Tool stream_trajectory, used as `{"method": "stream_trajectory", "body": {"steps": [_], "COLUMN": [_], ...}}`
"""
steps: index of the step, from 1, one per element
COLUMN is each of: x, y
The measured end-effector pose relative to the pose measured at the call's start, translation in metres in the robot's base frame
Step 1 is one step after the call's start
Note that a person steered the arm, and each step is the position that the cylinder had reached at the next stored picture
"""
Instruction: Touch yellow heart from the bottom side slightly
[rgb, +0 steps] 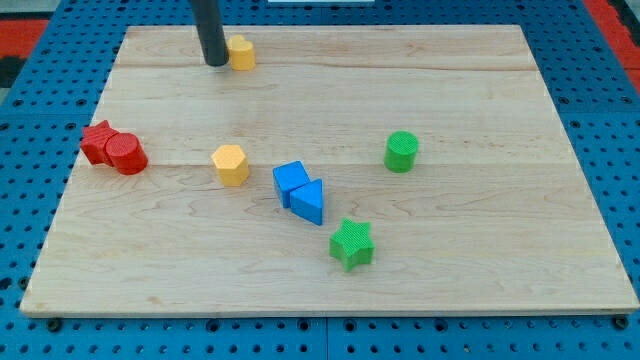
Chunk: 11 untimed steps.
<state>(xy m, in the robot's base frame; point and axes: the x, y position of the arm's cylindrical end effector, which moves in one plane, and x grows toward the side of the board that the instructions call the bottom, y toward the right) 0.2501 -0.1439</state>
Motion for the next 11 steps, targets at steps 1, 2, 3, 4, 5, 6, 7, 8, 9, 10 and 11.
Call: {"method": "stream_trajectory", "body": {"steps": [1, 2, 3, 4, 5, 6, 7, 8, 9, 10, 11], "x": [-0.021, -0.015, 0.04, 0.055, 0.012, 0.061, 0.107, 0.109, 0.12, 0.168, 0.204], "y": [0.052, 0.108, 0.054, 0.127, 0.129, 0.135, 0.076, 0.002, -0.009, -0.019, -0.023]}}
